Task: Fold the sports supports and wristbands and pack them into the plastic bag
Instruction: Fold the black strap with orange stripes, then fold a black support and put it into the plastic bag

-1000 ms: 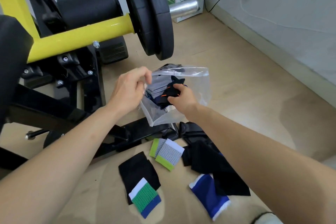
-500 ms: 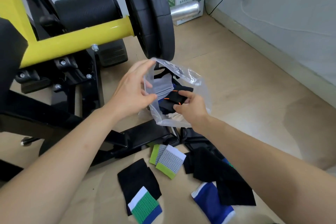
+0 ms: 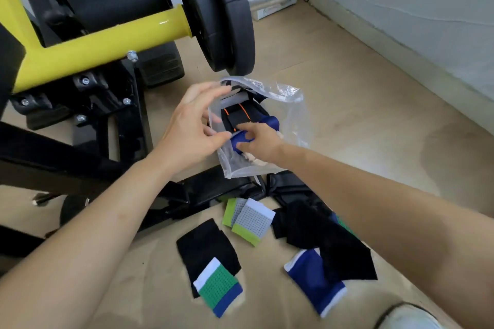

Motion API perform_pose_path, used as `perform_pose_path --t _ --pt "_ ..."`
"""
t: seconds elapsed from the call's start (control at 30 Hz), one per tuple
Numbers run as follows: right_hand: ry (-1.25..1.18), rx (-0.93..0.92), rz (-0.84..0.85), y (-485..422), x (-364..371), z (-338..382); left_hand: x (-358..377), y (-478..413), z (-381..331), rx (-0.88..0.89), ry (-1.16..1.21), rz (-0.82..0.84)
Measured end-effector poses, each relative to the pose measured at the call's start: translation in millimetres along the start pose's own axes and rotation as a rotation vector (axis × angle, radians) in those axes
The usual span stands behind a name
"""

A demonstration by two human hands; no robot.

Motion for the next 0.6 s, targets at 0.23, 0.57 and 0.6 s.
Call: perform_pose_path --t 0.23,0.57,0.6 --pt "0.153 -0.235 -0.182 121.7 -42.6 -33.0 23.6 56.0 -22.6 -0.010 -0.163 -0.037" --pt "0.389 0.236 0.170 169.4 -15.2 -186.3 153.4 151.2 -12.3 -0.050 -0.146 0.201" --pt "0.369 0.246 0.164 172.0 -8.3 -192.6 167.3 157.5 -3.2 -0.119 -0.107 0.253"
Point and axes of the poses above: each hand's wrist, its own y-axis away from the middle knuckle, its own x-axis out of the palm, z = x × y, the point moved 6 cm from there along -y, towards the middle knuckle, and after that the axes turned 3 degrees about x, right-handed, at the moved point
